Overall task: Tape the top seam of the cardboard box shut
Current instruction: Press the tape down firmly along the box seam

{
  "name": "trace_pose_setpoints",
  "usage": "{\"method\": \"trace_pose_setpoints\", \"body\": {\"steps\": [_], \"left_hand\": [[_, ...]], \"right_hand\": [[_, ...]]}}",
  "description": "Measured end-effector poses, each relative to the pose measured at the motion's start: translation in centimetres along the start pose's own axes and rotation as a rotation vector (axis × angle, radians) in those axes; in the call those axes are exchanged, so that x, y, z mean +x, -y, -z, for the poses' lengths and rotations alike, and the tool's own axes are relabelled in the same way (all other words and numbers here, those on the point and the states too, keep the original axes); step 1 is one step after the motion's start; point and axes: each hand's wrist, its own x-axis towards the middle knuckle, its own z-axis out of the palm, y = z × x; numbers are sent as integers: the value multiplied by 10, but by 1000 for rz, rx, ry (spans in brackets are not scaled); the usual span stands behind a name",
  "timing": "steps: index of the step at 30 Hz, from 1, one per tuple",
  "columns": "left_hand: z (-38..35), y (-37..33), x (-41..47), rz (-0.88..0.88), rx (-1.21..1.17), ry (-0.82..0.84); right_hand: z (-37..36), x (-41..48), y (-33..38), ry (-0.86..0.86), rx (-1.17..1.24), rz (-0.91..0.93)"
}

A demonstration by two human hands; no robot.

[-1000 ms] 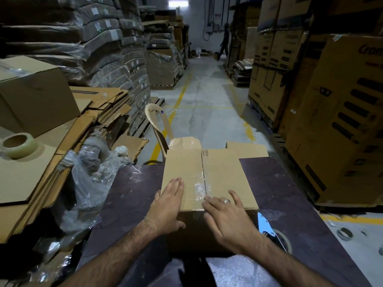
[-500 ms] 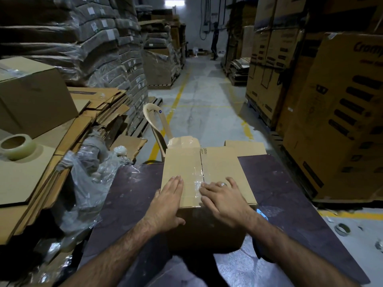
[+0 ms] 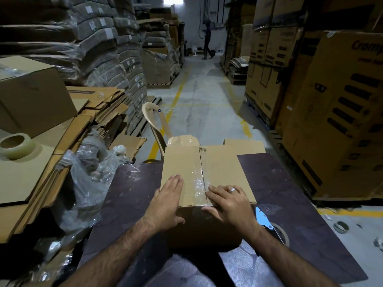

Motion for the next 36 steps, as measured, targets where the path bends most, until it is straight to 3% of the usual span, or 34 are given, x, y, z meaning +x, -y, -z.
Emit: {"method": "trace_pose_setpoints", "body": {"steps": [15,23,36], "left_hand": [[0,1,0,-3,3,-4],[0,0,0,8,-3,1],[3,-1,-1,7,11,24]], "right_hand": [[-18,-11,11,-115,-96,-57],[-28,-23,15,-44,-181,-72],[-12,-25,1,184,-206,84]]}}
